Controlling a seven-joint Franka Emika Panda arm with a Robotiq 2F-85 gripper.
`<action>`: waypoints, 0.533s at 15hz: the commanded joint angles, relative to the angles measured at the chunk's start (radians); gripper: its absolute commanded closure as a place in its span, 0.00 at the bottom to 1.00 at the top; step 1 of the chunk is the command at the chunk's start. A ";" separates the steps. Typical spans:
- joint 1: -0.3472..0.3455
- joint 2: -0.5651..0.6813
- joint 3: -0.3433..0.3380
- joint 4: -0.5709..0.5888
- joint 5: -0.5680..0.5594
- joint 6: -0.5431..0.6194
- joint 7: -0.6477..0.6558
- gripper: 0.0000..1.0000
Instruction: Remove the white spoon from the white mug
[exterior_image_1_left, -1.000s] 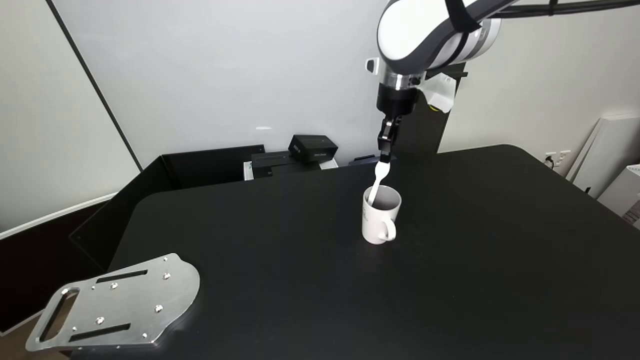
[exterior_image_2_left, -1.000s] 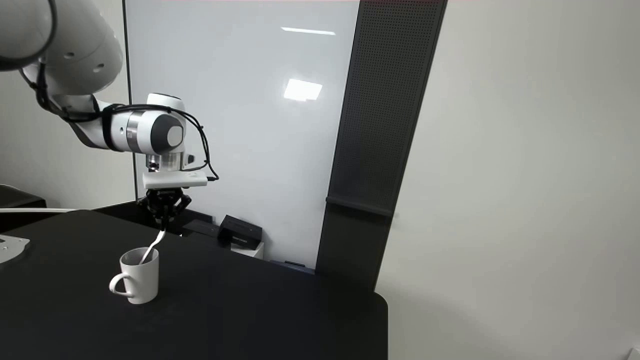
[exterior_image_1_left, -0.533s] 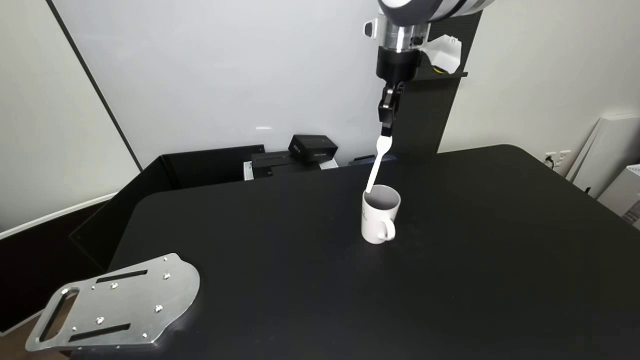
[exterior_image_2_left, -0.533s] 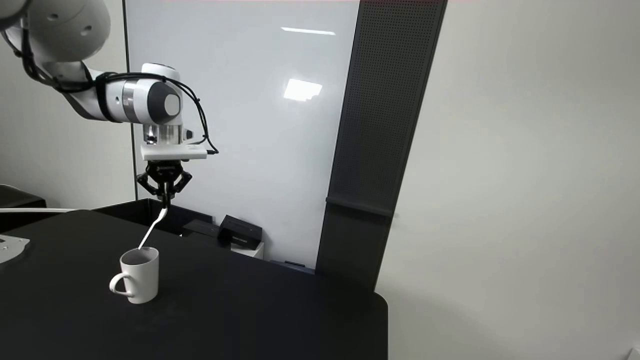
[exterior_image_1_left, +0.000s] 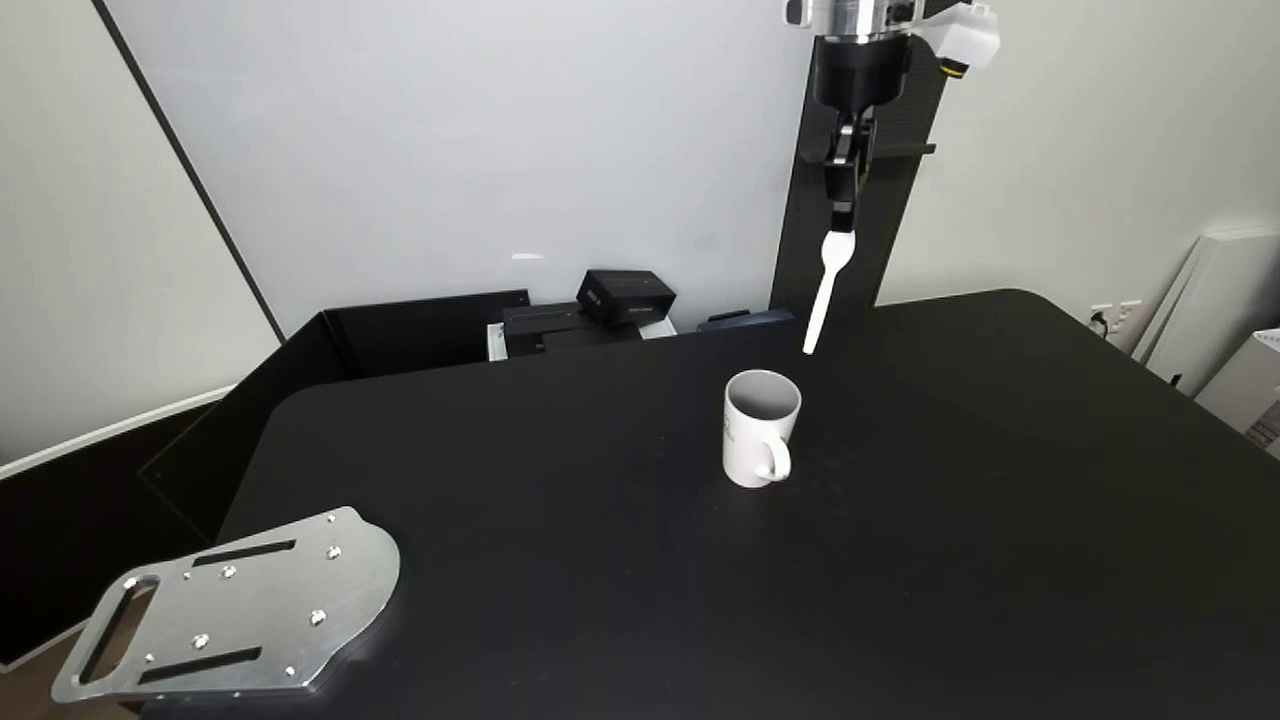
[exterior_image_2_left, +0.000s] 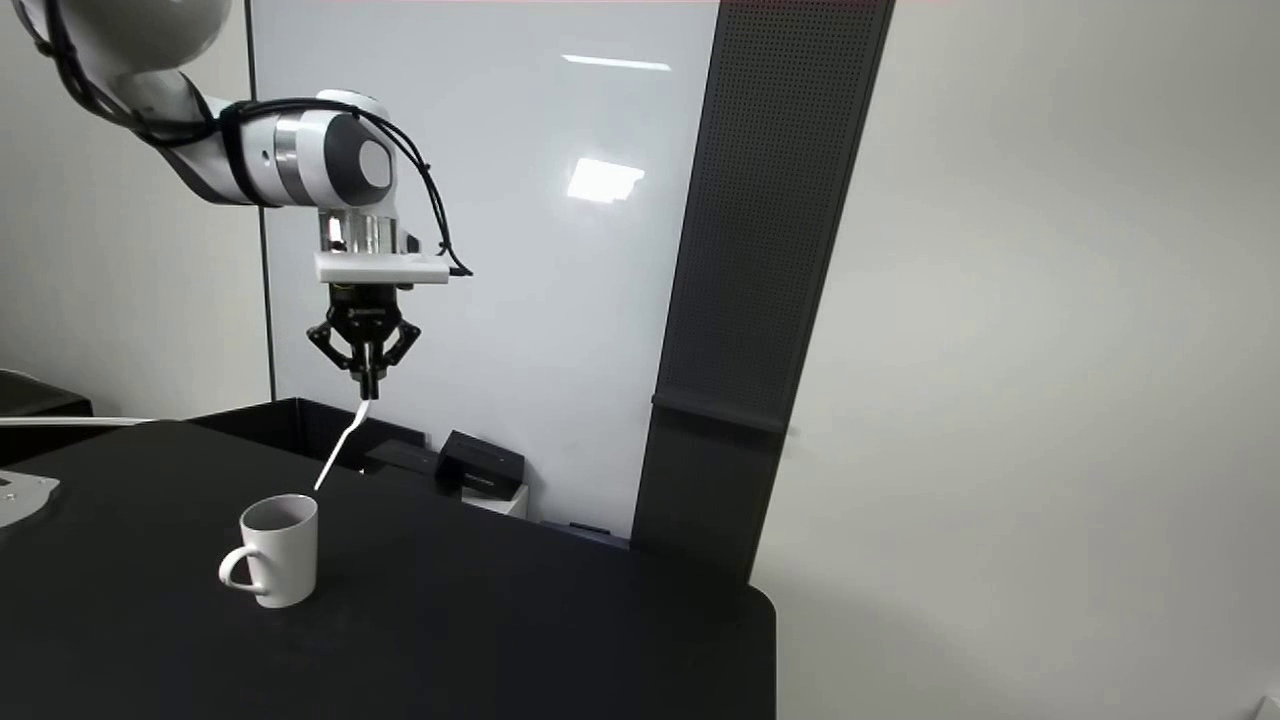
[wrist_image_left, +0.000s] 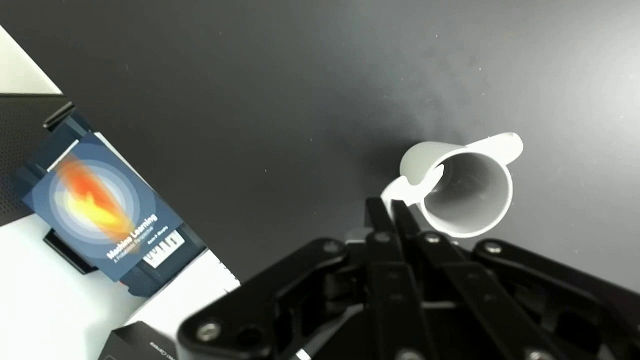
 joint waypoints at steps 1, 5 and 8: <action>-0.054 -0.033 -0.010 -0.046 0.001 -0.047 0.007 0.99; -0.162 -0.022 -0.002 -0.074 0.065 -0.049 -0.026 0.99; -0.249 -0.025 0.008 -0.115 0.155 -0.024 -0.056 0.99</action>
